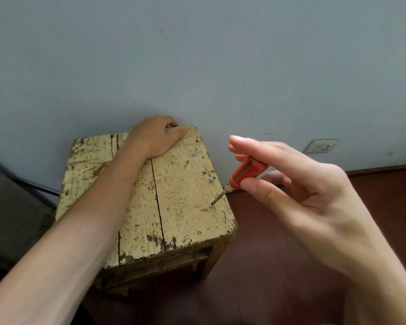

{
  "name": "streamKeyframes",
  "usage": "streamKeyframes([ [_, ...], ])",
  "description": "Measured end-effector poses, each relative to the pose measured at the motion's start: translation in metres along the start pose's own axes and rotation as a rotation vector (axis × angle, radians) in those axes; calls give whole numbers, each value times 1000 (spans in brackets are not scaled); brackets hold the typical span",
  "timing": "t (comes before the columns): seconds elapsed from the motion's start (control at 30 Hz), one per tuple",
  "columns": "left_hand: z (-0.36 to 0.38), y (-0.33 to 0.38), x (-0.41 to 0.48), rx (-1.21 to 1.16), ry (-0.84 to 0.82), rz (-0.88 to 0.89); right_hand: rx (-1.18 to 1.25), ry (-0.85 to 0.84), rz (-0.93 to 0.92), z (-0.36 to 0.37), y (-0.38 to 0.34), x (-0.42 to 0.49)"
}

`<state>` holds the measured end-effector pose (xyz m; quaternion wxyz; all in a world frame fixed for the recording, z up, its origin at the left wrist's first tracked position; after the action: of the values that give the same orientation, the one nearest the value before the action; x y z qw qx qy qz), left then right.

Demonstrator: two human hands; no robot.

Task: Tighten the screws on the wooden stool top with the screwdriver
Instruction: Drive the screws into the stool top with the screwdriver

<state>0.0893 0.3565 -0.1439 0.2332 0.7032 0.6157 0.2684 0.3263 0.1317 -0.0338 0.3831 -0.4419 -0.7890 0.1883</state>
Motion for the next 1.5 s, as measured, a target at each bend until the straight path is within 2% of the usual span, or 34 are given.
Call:
streamKeyframes([
  [0.2, 0, 0, -1, 3, -4, -8, 60, 28, 39, -3, 4, 0],
  [0.63, -1, 3, -2, 11, -8, -11, -59, 202, 31, 0, 3, 6],
  [0.87, 0, 2, -1, 10, -9, -13, 33, 22, 43, -6, 7, 0],
  [1.17, 0, 2, -1, 9, -12, -7, -5, 159, 93, -6, 10, 2],
  [1.33, 1, 1, 0, 18, -9, -6, -27, 180, 80, -4, 6, 3],
  [1.5, 0, 0, 0, 14, -13, -10, -15, -29, 76, -6, 6, -2],
])
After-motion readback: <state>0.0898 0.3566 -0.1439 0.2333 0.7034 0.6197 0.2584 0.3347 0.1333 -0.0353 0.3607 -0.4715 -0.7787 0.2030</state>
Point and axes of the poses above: each hand's wrist, its own x-axis towards the middle knuckle, its own z-axis out of the palm, y = z × x, the point moved 8 cm from there along x, towards the middle knuckle, and after that the axes turned 15 degrees about -x, right-handed, at the moved point
